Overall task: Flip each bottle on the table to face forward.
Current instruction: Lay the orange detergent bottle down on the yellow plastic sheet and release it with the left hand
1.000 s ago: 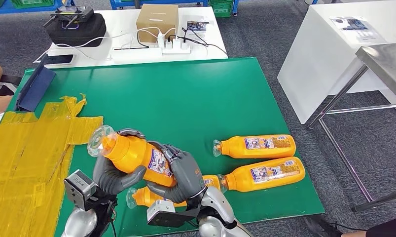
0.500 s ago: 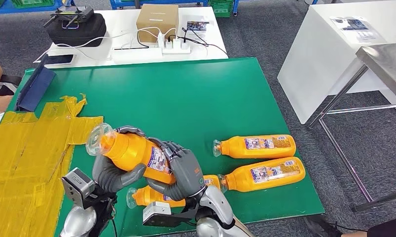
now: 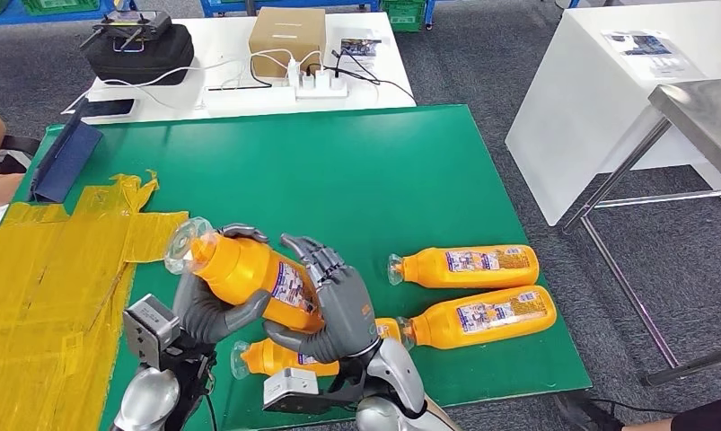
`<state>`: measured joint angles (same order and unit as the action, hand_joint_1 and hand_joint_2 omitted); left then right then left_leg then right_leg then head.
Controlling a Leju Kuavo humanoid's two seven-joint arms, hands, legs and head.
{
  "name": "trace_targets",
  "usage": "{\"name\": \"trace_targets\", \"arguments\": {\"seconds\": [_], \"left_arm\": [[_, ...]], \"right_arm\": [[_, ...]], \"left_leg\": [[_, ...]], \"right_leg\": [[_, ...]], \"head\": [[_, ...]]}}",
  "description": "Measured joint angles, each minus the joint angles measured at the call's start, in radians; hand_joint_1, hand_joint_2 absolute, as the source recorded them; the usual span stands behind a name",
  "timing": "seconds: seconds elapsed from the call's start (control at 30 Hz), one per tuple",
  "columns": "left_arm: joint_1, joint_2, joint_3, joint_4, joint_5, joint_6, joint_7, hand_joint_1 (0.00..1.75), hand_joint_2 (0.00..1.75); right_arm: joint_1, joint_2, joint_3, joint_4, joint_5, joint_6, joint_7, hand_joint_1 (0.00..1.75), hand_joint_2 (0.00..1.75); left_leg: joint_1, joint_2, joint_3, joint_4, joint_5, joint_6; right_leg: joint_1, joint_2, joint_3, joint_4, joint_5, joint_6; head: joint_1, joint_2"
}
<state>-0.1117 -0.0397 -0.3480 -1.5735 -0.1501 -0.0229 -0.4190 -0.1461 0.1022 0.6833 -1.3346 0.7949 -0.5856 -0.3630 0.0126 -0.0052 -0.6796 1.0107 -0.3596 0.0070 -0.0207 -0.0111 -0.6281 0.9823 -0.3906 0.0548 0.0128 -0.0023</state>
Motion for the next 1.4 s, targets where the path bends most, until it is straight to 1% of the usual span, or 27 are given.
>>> {"name": "trace_targets", "arguments": {"seconds": [0.13,0.37,0.43,0.47,0.53,0.57,0.7,0.83,0.87,0.9,0.93,1.0,1.03,1.07,1.1,1.2,1.27,1.4], "left_arm": [[0.001,0.017,0.019,-0.001,-0.043,0.043,0.009,1.75,1.75],[0.001,0.031,0.03,-0.002,-0.049,0.051,0.011,1.75,1.75],[-0.001,0.034,0.031,-0.002,-0.078,0.078,0.023,1.75,1.75],[-0.005,0.04,0.033,-0.002,-0.129,0.119,0.043,1.75,1.75],[-0.025,0.058,0.049,-0.002,-0.289,0.218,0.097,1.75,1.75],[-0.038,0.069,0.063,-0.001,-0.37,0.253,0.122,1.75,1.75],[-0.076,0.105,0.121,0.001,-0.558,0.288,0.174,1.75,1.75],[-0.096,0.125,0.148,0.008,-0.692,0.321,0.226,1.75,1.75],[-0.103,0.132,0.15,0.01,-0.739,0.326,0.254,1.75,1.75],[-0.117,0.142,0.146,0.019,-0.821,0.324,0.306,1.75,1.75],[-0.138,0.154,0.137,0.035,-0.934,0.317,0.369,1.75,1.75],[-0.197,0.19,0.099,0.106,-1.229,0.296,0.483,1.75,1.75],[-0.228,0.209,0.078,0.152,-1.354,0.289,0.509,1.75,1.75],[-0.259,0.226,0.054,0.204,-1.435,0.284,0.522,1.75,1.75],[-0.289,0.239,0.031,0.257,-1.469,0.283,0.532,1.75,1.75],[-0.364,0.262,-0.028,0.418,-1.44,0.296,0.554,1.75,1.75],[-0.397,0.27,-0.052,0.503,-1.427,0.308,0.558,1.75,1.75],[-0.439,0.279,-0.084,0.611,-1.423,0.3,0.564,1.75,1.75]], "right_arm": [[0.001,-0.005,-0.03,-0.066,-0.016,-0.022,-0.006,0.0,1.75],[0.007,-0.01,-0.052,-0.119,-0.018,-0.022,-0.008,0.0,1.75],[0.01,-0.01,-0.058,-0.127,-0.021,-0.023,-0.007,0.0,1.75],[0.015,-0.012,-0.064,-0.136,-0.028,-0.022,-0.005,0.0,1.75],[0.034,-0.02,-0.089,-0.168,-0.056,-0.003,-0.003,0.0,1.75],[0.046,-0.026,-0.108,-0.187,-0.071,0.014,-0.005,0.0,1.75],[0.093,-0.04,-0.185,-0.258,-0.107,0.074,-0.025,0.0,1.75],[0.127,-0.044,-0.235,-0.314,-0.105,0.084,-0.03,0.0,1.75],[0.133,-0.046,-0.245,-0.325,-0.088,0.084,-0.019,0.0,1.75],[0.138,-0.052,-0.256,-0.336,-0.051,0.089,0.008,0.0,1.75],[0.139,-0.062,-0.268,-0.345,-0.004,0.102,0.044,0.0,1.75],[0.133,-0.094,-0.299,-0.359,0.07,0.155,0.105,0.0,1.75],[0.127,-0.114,-0.315,-0.362,0.081,0.19,0.117,0.0,1.75],[0.118,-0.134,-0.33,-0.362,0.082,0.229,0.125,0.0,1.75],[0.108,-0.154,-0.342,-0.358,0.081,0.27,0.131,0.0,1.75],[0.072,-0.215,-0.37,-0.328,0.064,0.377,0.144,0.0,1.75],[0.053,-0.249,-0.385,-0.303,0.051,0.404,0.142,0.0,1.75],[0.03,-0.292,-0.397,-0.273,0.052,0.432,0.15,0.0,1.75]], "left_leg": [[0.0,0.001,0.0,0.0,0.0,0.0],[0.0,0.001,0.0,0.0,0.0,0.0],[0.0,0.001,0.0,0.0,0.0,0.0],[0.0,0.001,0.0,0.0,0.0,0.0],[0.0,0.001,0.0,0.0,0.0,0.0],[0.0,0.001,0.0,0.0,0.0,0.0],[0.0,0.001,0.0,0.0,0.0,-0.001],[0.0,0.001,0.0,0.0,0.0,-0.001],[0.0,0.001,0.0,0.0,0.0,-0.001],[0.0,0.001,0.0,0.0,0.0,-0.001],[0.0,0.0,0.0,0.0,0.0,-0.001],[0.0,0.0,0.0,0.0,0.0,-0.001],[0.0,0.0,0.0,0.0,0.001,-0.001],[0.0,0.0,-0.001,0.0,0.002,0.0],[0.0,0.001,-0.001,0.0,0.003,0.0],[0.0,0.001,-0.002,0.0,0.005,0.0],[0.0,0.001,-0.002,0.0,0.005,0.0],[0.0,0.001,-0.002,0.0,0.005,0.0]], "right_leg": [[0.0,0.0,-0.001,0.0,0.0,0.0],[0.0,0.0,-0.001,0.0,0.0,0.0],[0.0,0.0,-0.002,0.0,0.0,-0.001],[0.0,0.0,-0.003,0.0,0.0,-0.001],[0.0,0.0,-0.004,0.0,0.0,-0.001],[0.0,0.0,-0.003,0.0,0.0,-0.001],[0.0,0.0,-0.002,0.0,0.001,-0.001],[0.0,0.0,-0.002,0.0,0.001,-0.001],[0.0,0.0,-0.005,0.0,0.001,-0.001],[0.0,0.0,-0.007,0.0,0.0,-0.001],[0.0,0.0,-0.01,0.0,0.0,0.0],[0.0,0.0,-0.01,0.0,-0.001,0.0],[0.0,0.0,-0.007,0.0,0.0,0.0],[0.0,0.0,-0.005,0.0,0.002,0.0],[0.0,0.001,-0.003,0.0,0.004,0.0],[0.0,0.001,-0.003,0.0,0.007,0.001],[0.0,0.001,-0.003,0.0,0.008,0.002],[0.0,0.001,-0.003,0.0,0.008,0.002]], "head": [[0.0,0.0],[0.0,0.0],[0.0,0.0],[0.0,0.0],[0.0,0.0],[0.0,0.0],[0.0,0.0],[0.0,0.0],[0.0,0.0],[0.0,0.0],[0.0,0.0],[0.0,0.0],[0.0,0.0],[0.0,0.0],[0.0,0.0],[0.0,0.0],[0.0,0.0],[0.0,0.0]]}}
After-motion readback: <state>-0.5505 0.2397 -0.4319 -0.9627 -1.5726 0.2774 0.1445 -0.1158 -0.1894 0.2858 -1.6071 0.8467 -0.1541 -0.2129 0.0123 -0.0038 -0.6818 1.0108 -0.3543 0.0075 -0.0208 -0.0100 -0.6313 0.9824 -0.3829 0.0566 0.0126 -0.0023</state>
